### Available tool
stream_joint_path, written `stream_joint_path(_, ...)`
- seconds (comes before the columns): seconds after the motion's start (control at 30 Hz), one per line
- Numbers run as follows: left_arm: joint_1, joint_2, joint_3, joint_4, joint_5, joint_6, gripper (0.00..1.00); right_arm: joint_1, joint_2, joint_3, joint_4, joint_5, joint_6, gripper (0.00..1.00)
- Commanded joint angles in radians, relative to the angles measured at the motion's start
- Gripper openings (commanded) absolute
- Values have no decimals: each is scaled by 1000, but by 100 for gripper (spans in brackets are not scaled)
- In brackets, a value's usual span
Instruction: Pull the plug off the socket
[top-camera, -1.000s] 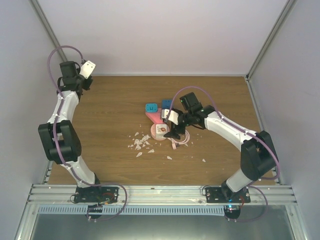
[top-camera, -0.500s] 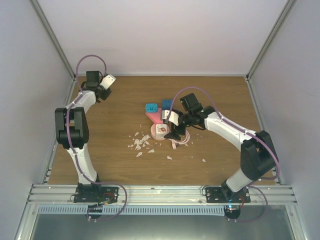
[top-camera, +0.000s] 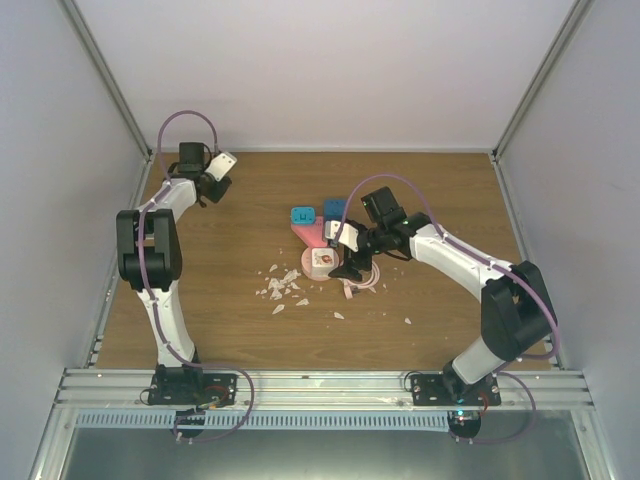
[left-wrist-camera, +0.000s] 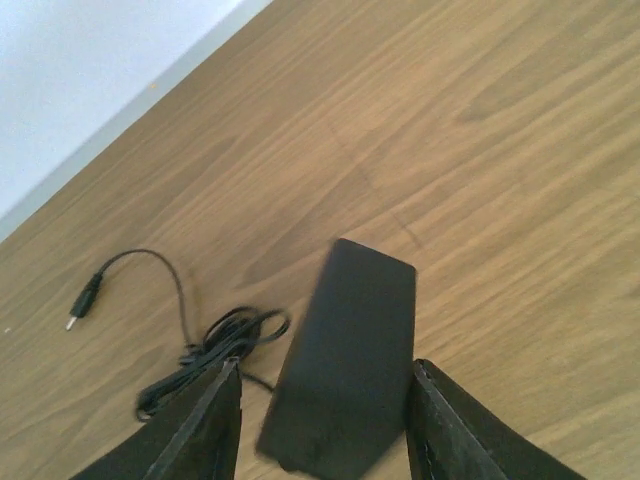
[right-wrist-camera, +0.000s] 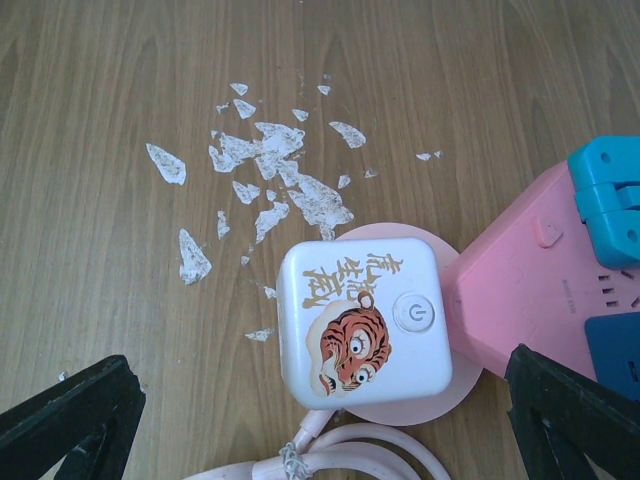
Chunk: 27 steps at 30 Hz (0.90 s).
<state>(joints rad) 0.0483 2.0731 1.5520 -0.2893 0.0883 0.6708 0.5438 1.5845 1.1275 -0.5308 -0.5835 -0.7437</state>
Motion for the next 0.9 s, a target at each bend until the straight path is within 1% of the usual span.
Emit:
stream_joint_path(0.0, 5, -16, 26, -28, 99, -24, 50, -10, -19, -14, 6, -24, -6, 100)
stream_joint_path(0.1, 14, -35, 21, -59, 168, -34, 63, -11, -23, -18, 9, -25, -8, 99)
stream_joint_path(0.27, 23, -120, -38, -58, 256, -43, 77, -17, -33, -24, 22, -29, -2, 100)
stream_joint_path(0.47, 27, -263, -162, -57, 386, -22, 88, -22, -35, -26, 30, -33, 4, 99)
stream_joint_path(0.6, 26, -344, -225, -113, 553, 31, 95, -29, -37, -26, 32, -43, 7, 100)
stream_joint_path(0.67, 19, -376, -251, -134, 610, 50, 98, -32, -38, -28, 30, -46, 5, 100)
stream_joint_path(0.77, -7, -403, -263, -165, 665, 85, 99, -34, -33, -31, 27, -48, 0, 100)
stream_joint_path(0.87, -39, -394, -240, -206, 691, 100, 99, -36, -30, -32, 29, -50, 1, 100)
